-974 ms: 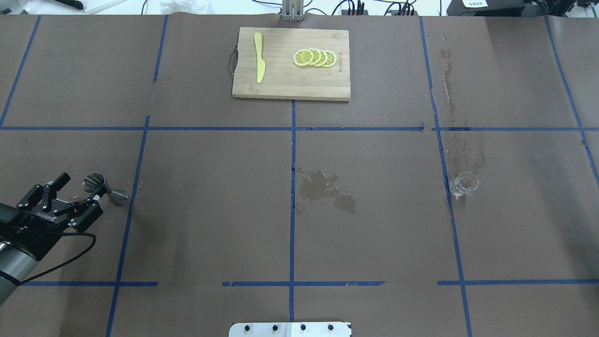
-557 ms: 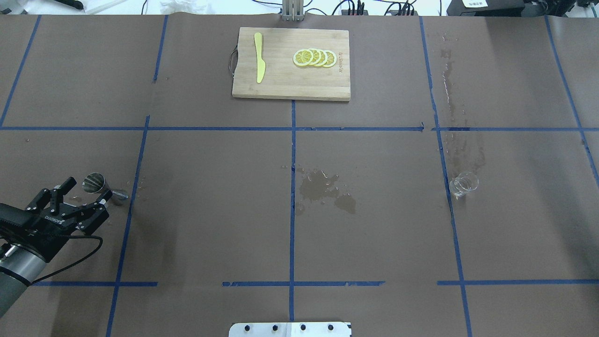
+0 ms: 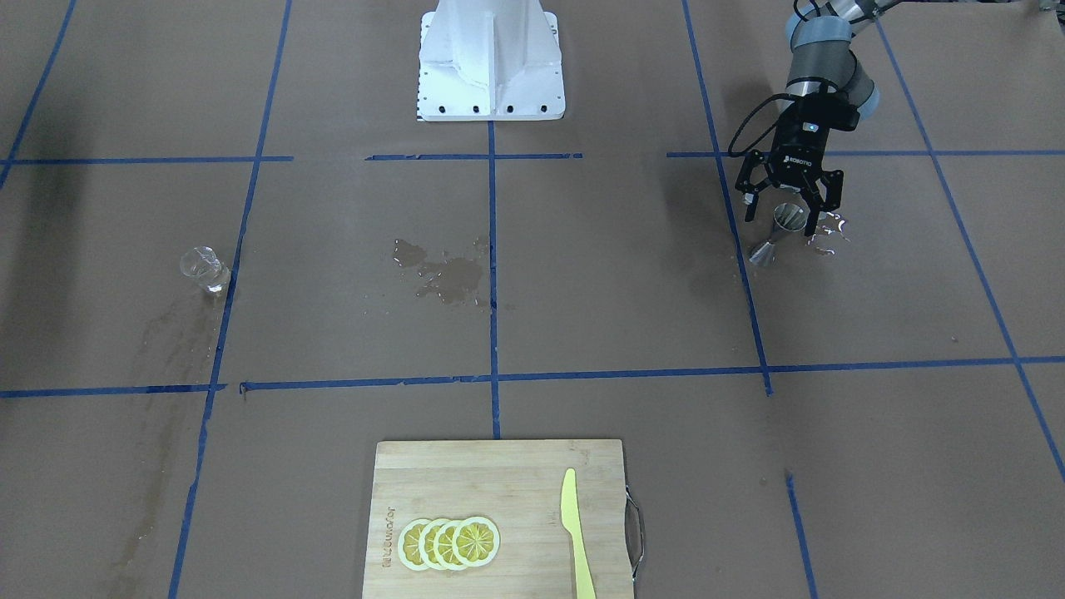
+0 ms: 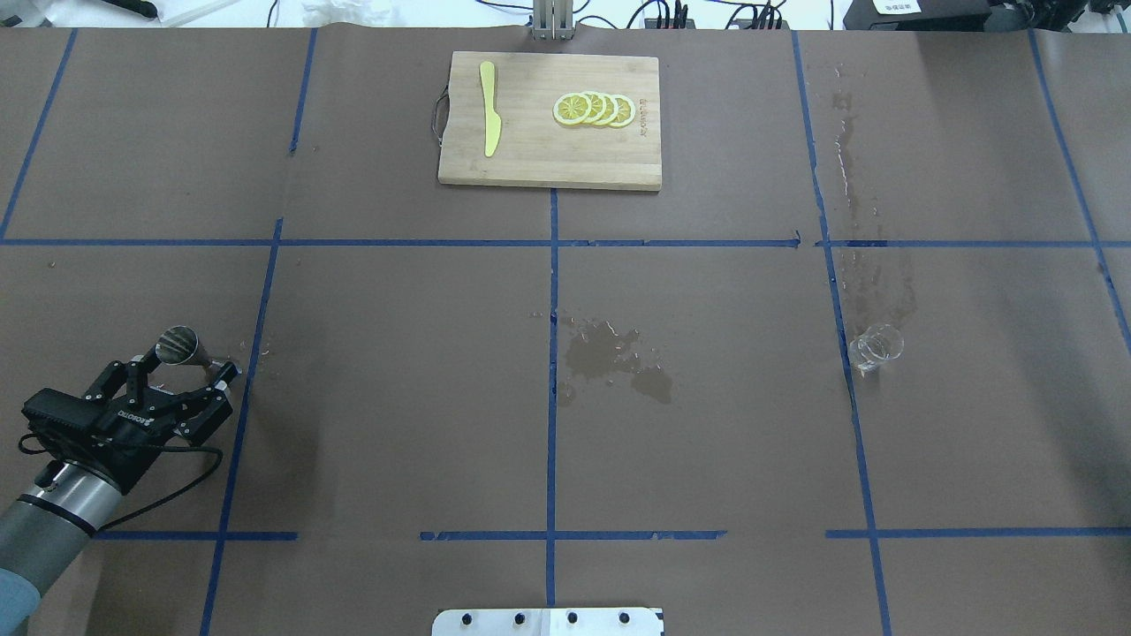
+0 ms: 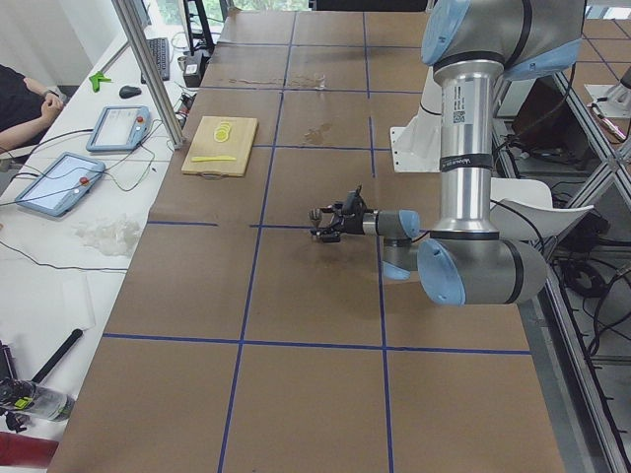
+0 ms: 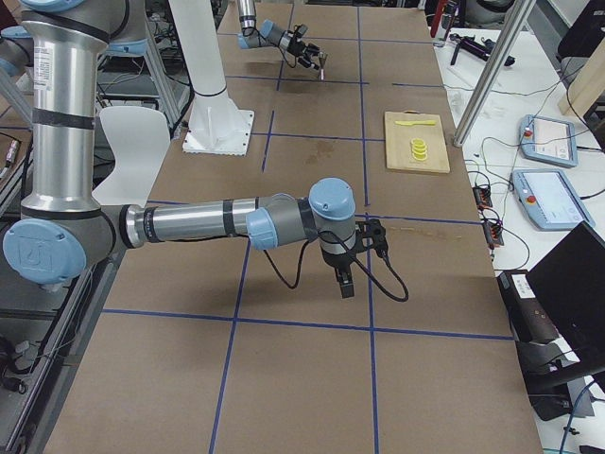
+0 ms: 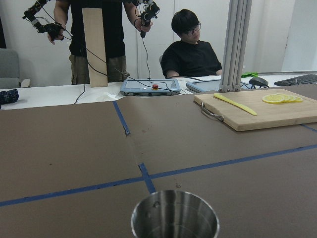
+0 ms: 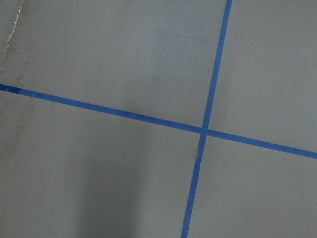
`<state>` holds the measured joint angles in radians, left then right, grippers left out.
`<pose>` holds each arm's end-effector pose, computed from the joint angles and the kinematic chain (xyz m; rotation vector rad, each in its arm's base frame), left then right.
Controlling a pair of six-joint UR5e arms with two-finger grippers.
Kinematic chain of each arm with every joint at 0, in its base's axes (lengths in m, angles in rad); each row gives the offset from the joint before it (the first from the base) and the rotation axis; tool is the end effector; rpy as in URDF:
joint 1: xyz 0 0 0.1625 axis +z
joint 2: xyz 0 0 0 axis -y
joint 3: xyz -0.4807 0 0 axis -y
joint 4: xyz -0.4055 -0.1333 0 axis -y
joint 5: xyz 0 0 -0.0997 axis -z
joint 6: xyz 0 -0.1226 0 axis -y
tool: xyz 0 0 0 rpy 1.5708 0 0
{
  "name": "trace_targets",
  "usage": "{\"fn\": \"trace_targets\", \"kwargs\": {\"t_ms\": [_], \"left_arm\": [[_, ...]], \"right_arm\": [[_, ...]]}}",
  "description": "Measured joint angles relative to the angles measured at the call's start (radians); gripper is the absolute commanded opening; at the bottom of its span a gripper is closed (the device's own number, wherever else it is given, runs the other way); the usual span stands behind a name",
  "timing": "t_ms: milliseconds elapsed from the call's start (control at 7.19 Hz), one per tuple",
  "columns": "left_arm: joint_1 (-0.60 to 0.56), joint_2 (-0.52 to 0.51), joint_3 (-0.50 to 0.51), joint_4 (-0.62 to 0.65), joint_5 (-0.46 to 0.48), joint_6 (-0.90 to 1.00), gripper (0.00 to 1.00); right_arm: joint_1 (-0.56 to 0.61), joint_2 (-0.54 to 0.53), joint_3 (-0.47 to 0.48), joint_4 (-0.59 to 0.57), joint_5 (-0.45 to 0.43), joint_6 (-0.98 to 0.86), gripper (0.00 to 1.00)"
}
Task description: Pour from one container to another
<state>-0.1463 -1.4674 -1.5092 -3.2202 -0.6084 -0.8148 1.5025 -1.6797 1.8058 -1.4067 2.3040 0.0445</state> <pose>0.3901 -0.2939 0.6140 1.2574 0.8641 -0.2265 0.0189 -0.4740 0.6481 0.2356 -0.7426 -0.1290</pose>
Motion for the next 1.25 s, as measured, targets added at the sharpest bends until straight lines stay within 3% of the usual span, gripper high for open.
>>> {"fn": "trace_targets", "kwargs": {"t_ms": [139, 417, 557, 1252], "left_arm": [[0.0, -0.004, 0.011, -0.001, -0.001, 0.002, 0.94], [0.0, -0.007, 0.025, -0.002, -0.003, 0.003, 0.79], [0.0, -0.008, 0.03, -0.002, -0.004, 0.002, 0.63], [0.001, -0.008, 0.04, -0.002, -0.008, 0.002, 0.61]], "right_arm": [[0.0, 0.0, 0.0, 0.0, 0.0, 0.0, 1.0], [0.0, 0.001, 0.0, 0.0, -0.001, 0.0, 1.0], [-0.001, 0.001, 0.0, 0.0, -0.001, 0.0, 1.0], [-0.001, 0.002, 0.0, 0.0, -0.002, 0.0, 1.0]]}}
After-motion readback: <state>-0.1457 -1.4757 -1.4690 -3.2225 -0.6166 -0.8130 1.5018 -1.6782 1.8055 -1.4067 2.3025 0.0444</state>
